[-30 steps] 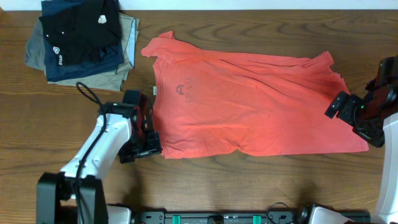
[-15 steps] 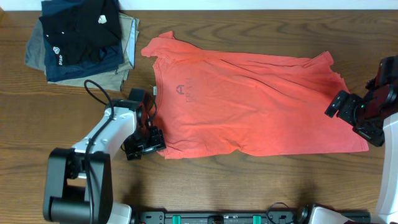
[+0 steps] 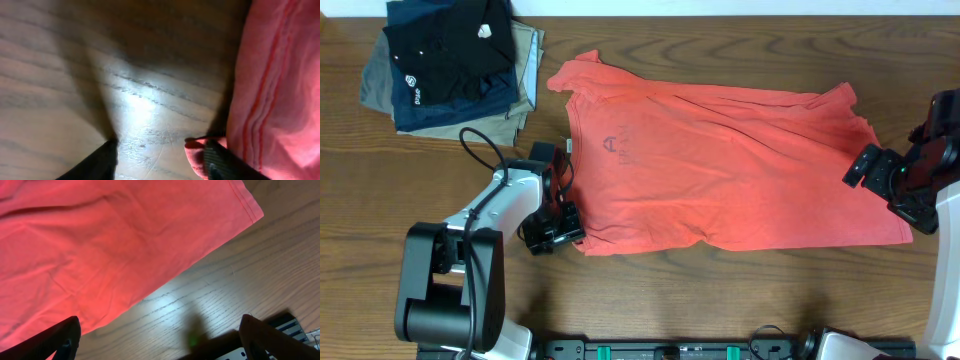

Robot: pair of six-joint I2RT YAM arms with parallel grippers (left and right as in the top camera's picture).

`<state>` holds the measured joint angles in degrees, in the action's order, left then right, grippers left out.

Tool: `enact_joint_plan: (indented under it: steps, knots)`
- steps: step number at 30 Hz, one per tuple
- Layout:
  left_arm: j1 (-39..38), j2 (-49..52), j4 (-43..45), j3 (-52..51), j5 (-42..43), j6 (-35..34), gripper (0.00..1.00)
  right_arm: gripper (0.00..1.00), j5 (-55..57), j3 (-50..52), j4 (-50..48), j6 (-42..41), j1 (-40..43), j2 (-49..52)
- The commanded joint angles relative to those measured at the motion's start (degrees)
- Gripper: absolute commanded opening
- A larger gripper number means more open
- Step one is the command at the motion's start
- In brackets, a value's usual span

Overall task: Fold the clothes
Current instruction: 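Lower the left gripper onto the shirt's lower-left hem and grasp it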

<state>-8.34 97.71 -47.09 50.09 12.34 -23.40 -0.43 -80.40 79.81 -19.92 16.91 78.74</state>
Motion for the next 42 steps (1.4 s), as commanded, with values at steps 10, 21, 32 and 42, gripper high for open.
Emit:
enact_joint_plan:
  steps: [10,21,32,42]
  knots:
    - [0.2,0.3,-1.8,-0.3,8.8,0.2,0.42,0.99,0.0,0.3,-0.2,-0.2,-0.1,-0.3]
    - [0.2,0.3,-1.9,-0.3,12.5,0.1,0.59,0.99,0.0,0.3,-0.2,-0.2,-0.1,-0.3]
    - [0.2,0.3,-1.6,-0.3,12.5,0.1,0.19,0.99,0.0,0.3,-0.1,-0.2,-0.1,-0.3]
    - [0.2,0.3,-1.7,-0.3,12.6,0.1,0.06,0.99,0.0,0.3,-0.2,-0.2,-0.1,-0.3]
